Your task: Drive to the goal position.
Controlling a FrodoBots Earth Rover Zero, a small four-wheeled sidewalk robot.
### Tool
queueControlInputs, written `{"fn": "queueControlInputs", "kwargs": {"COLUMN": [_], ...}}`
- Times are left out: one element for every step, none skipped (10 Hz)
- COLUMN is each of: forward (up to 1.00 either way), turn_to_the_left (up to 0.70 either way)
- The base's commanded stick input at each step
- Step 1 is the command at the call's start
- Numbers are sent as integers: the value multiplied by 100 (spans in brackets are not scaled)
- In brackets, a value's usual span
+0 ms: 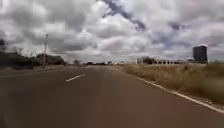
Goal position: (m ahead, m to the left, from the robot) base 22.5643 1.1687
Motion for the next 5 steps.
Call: {"fn": "queueControlInputs", "kwargs": {"forward": [79,79,81,83,84], "turn_to_the_left": [0,0,0,0,0]}}
